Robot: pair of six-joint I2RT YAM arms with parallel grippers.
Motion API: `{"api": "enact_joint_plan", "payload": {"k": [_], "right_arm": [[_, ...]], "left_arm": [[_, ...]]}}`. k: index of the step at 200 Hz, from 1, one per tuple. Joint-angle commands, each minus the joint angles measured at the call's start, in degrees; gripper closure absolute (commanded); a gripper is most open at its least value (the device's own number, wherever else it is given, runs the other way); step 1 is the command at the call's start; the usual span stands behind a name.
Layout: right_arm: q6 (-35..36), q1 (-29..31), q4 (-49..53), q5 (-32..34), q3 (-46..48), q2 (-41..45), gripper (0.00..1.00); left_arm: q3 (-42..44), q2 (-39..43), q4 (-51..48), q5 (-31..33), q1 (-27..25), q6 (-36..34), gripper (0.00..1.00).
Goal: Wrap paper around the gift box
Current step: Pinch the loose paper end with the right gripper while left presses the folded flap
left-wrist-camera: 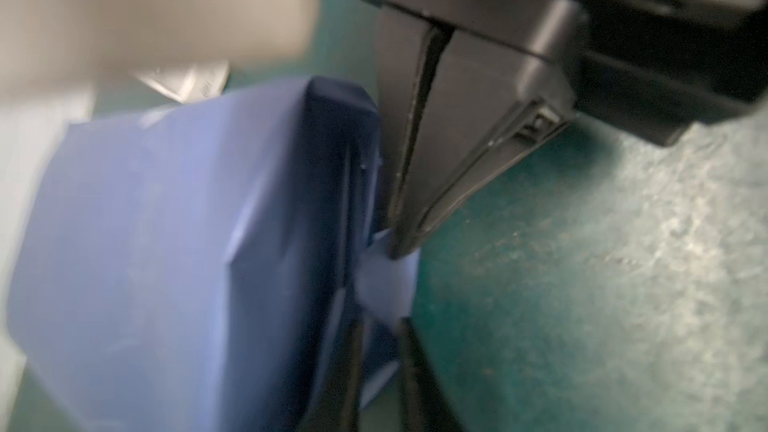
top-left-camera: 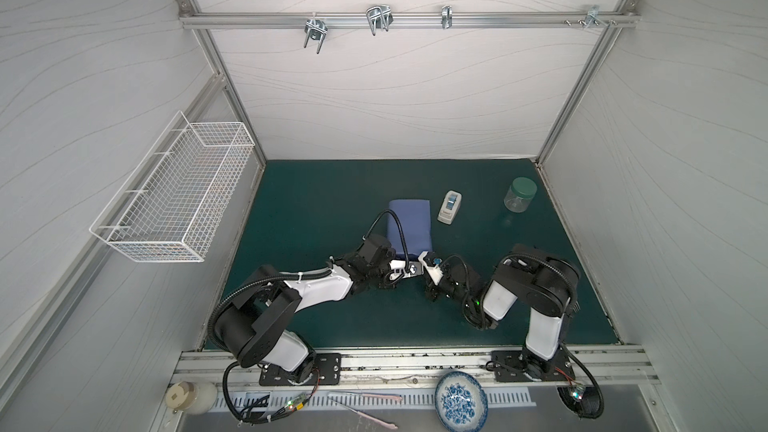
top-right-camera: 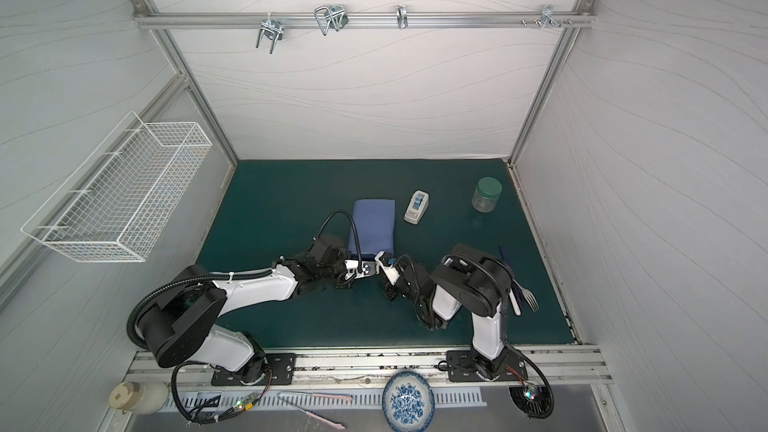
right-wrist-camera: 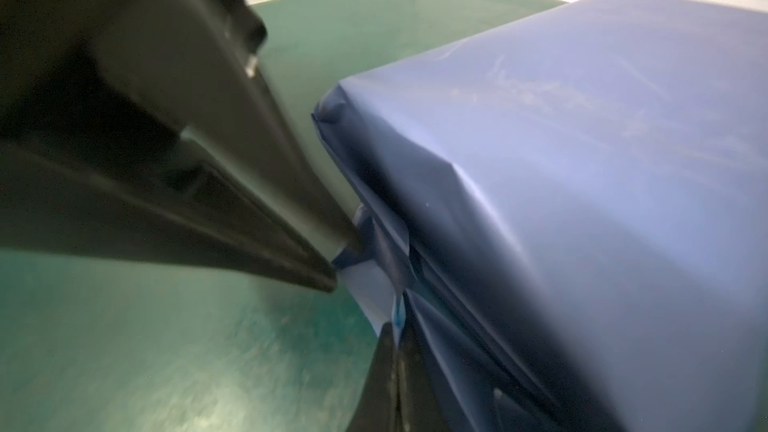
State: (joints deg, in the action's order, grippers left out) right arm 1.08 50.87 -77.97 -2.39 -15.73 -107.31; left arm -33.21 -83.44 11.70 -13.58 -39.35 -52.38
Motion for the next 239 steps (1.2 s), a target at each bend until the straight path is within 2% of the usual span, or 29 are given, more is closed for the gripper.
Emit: {"api": "enact_joint_plan", "payload": {"k": [1, 15, 34, 64, 78, 96, 146, 163, 239], "right_arm": [[-0.72, 0.02, -1.23, -1.04, 0.82, 1.20, 1.00], [-1.00, 0.03, -1.25, -1.17, 1.13, 1.57, 1.00], [-1.27, 0.11, -1.05, -1.17, 1.48, 2.44, 1.00], [-1.75, 0.15, 0.96, -1.26, 1.58, 4.30, 1.00], [-1.74, 0.19, 1.16, -1.25, 1.77, 5.04, 1.00], [-1.45, 0.23, 1.42, -0.92, 2.17, 6.09, 1.00], [-0.45, 0.46, 3.98, -1.06, 1.84, 8.66, 1.00], [-0.38, 0.62, 4.67, -1.14, 1.70, 8.96, 1.00], [-0.41, 0.79, 4.18, -1.35, 1.74, 9.65, 1.00]], "left_arm": [[1.27, 3.80, 3.85, -2.86, 0.59, 0.01, 0.68], [2.11, 6.31, 3.27, -3.75, 0.68, -0.34, 0.63], [4.67, 10.48, 4.48, -4.69, 0.63, -0.42, 0.48], [7.92, 15.07, 8.06, -2.41, 0.60, -2.69, 0.12], [7.09, 14.93, 7.03, -1.63, 0.59, -4.16, 0.06], [6.21, 13.22, 7.12, -1.45, 0.62, -5.14, 0.02], [4.91, 6.92, 11.42, 1.62, 0.60, -10.61, 0.02], [4.58, 4.96, 15.26, 2.13, 0.59, -10.93, 0.02], [3.64, -1.39, 19.72, 3.57, 0.68, -12.94, 0.03]]}}
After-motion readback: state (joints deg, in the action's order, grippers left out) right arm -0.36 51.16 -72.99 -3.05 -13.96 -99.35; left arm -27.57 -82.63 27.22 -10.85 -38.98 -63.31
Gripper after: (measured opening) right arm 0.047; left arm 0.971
